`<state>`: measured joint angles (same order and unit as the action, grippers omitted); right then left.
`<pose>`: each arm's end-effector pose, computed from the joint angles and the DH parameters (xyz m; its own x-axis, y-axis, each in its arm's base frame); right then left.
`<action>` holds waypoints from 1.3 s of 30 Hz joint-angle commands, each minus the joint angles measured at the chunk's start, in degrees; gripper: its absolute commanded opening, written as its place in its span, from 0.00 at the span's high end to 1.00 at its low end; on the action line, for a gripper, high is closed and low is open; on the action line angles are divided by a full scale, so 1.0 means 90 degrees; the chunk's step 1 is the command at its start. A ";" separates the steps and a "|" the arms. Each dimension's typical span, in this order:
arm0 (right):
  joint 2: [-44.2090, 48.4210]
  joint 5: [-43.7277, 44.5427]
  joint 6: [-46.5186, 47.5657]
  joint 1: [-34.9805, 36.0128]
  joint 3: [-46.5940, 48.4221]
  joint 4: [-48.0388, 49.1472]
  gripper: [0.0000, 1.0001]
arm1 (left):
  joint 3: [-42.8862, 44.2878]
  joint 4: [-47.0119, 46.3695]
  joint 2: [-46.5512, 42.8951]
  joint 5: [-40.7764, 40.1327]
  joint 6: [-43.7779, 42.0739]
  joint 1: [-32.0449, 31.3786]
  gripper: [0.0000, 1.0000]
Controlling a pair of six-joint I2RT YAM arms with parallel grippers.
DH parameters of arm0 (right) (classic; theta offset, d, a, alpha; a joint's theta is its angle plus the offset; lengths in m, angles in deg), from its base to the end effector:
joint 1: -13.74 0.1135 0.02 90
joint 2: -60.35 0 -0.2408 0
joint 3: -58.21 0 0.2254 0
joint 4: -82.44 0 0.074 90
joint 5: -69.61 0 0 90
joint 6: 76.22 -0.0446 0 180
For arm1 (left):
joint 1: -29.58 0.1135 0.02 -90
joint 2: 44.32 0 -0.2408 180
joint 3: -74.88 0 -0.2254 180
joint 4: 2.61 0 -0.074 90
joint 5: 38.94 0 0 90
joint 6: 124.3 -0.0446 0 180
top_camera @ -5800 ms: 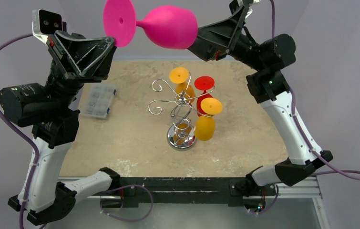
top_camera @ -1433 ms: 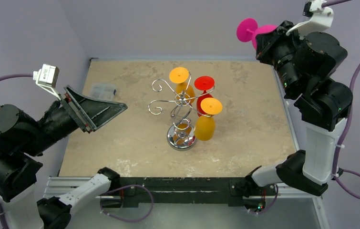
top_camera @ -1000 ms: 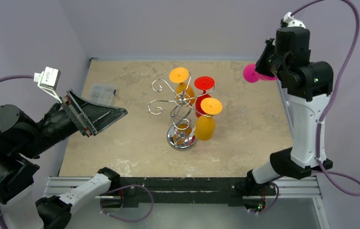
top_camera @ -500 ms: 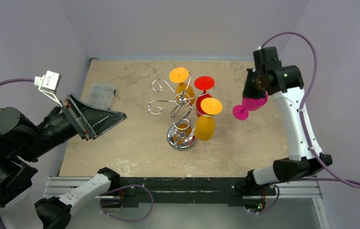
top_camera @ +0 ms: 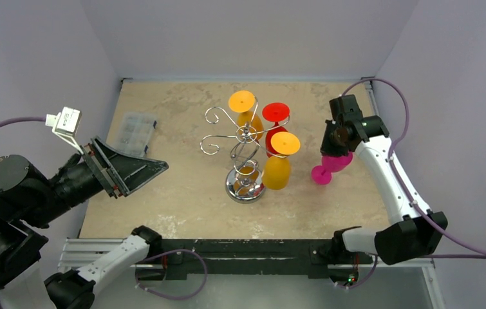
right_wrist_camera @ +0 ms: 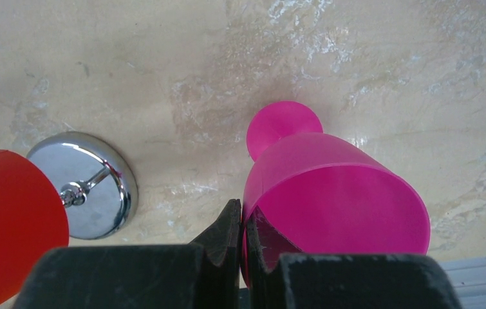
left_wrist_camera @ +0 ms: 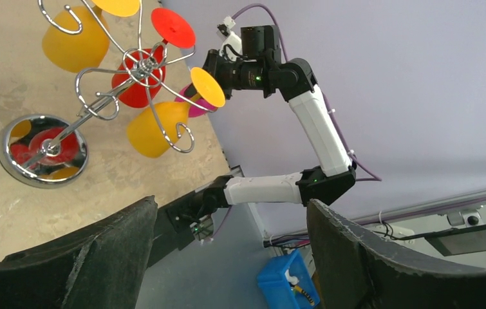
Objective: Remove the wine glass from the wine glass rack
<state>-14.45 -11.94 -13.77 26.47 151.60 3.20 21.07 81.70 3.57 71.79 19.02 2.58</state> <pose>0.2242 0.0439 0.3148 -0.8221 0.2833 -0.4938 0.2623 0.9583 0.1131 0.0100 -0.0228 0.5007 -0.6478 -0.5117 -0.5643 0.3662 0.4404 -0.8197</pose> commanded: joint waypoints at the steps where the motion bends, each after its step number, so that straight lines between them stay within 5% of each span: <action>1: 0.0331 0.0244 -0.0074 -0.0015 -0.0336 0.0778 1.00 | -0.0253 -0.0007 -0.0194 -0.0154 -0.0102 0.0032 0.17; 19: -0.0247 0.0926 0.0145 -0.0013 -0.0585 0.1207 1.00 | -0.0606 -0.0065 -0.0305 -0.0204 -0.0021 0.0032 0.19; 39: -0.2015 0.0768 0.0385 -0.0663 0.1130 0.1728 1.00 | -0.0258 0.0273 -0.0301 -0.0513 -0.0046 0.0033 0.20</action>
<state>-30.54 -3.64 -10.63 22.12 156.51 15.78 16.11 83.41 0.67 68.75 19.09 2.58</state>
